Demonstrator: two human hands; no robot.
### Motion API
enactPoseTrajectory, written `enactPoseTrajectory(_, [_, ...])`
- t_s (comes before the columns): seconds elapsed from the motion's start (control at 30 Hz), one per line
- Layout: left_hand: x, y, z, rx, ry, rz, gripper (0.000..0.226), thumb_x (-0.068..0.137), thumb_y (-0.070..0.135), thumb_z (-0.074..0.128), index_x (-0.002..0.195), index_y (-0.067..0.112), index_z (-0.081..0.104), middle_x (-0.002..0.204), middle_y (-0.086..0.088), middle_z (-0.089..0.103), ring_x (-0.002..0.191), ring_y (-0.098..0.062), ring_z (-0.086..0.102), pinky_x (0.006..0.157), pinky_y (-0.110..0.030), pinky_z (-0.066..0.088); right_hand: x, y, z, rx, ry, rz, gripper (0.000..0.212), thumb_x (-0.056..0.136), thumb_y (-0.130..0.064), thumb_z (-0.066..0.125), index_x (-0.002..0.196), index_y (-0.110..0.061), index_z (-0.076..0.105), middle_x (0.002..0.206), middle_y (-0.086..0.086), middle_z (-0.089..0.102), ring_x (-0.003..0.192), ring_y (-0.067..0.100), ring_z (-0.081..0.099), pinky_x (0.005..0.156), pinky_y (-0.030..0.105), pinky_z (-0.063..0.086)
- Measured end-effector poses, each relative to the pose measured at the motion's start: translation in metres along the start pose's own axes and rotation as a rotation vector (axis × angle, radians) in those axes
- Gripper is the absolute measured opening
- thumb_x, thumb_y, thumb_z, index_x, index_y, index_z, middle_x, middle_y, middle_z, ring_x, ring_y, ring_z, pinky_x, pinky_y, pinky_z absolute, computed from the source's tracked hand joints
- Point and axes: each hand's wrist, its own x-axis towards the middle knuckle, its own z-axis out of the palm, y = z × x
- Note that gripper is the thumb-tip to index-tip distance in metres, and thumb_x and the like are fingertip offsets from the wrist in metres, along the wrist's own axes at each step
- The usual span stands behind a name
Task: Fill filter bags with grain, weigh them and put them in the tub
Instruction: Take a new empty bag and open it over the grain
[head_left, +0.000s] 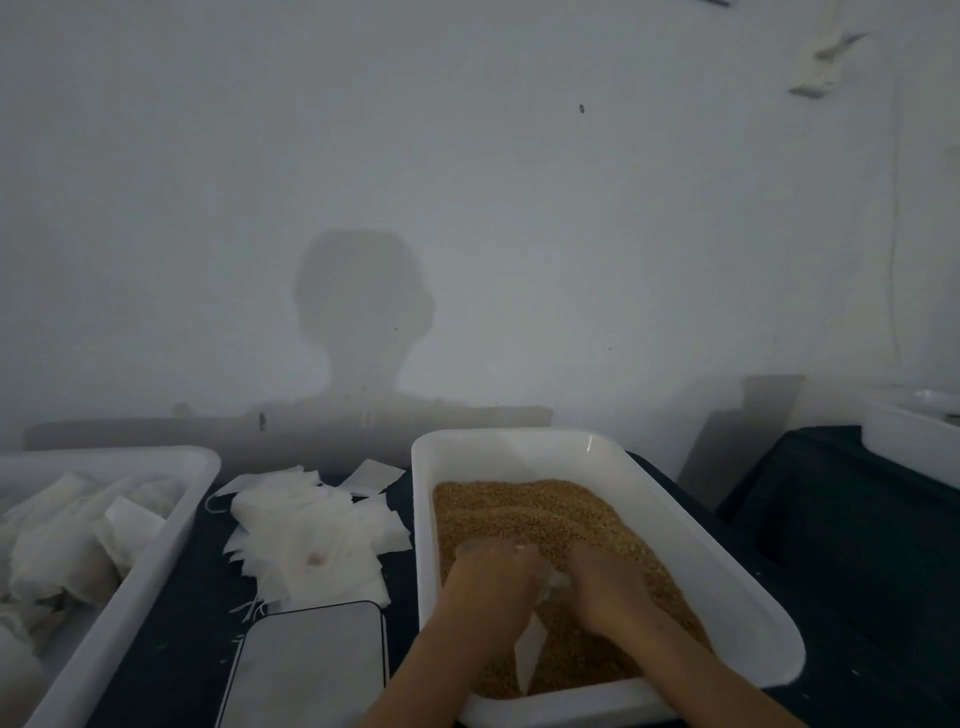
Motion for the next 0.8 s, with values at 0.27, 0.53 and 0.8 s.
enactPoseTrajectory(0.27, [-0.002,0.002,-0.006,-0.017,-0.059,0.071,0.029,0.097,0.021,0.037,0.106,0.011,0.062,0.107,-0.007,0.064,0.1,-0.023,0.055,0.084,-0.033,0.047,-0.004,0.023,-0.05,-0.133,0.136,0.044,0.007,0.093,-0.02,0.049,0.1,-0.019,0.046,0.081,-0.008,0.048,0.074,0.01,0.052,0.057,0.023,0.034])
enactPoseTrajectory(0.53, [-0.002,0.0,-0.002,-0.027,-0.036,0.148,0.031,0.097,0.027,0.041,0.101,0.011,0.067,0.099,-0.008,0.063,0.091,-0.024,0.056,0.071,-0.027,0.037,0.018,-0.006,-0.045,-0.231,0.102,0.017,0.034,0.089,-0.016,0.053,0.061,-0.019,0.035,0.064,-0.007,0.037,0.056,0.006,0.039,0.056,0.02,0.032])
enactPoseTrajectory(0.8, [-0.003,0.002,-0.002,-0.049,-0.019,0.132,0.031,0.097,0.023,0.039,0.11,0.003,0.059,0.114,-0.012,0.052,0.091,-0.029,0.055,0.07,-0.034,0.041,0.053,-0.01,-0.004,0.011,0.01,0.005,0.029,0.091,-0.022,0.052,0.068,-0.023,0.034,0.068,-0.007,0.043,0.055,0.005,0.037,0.049,0.019,0.03])
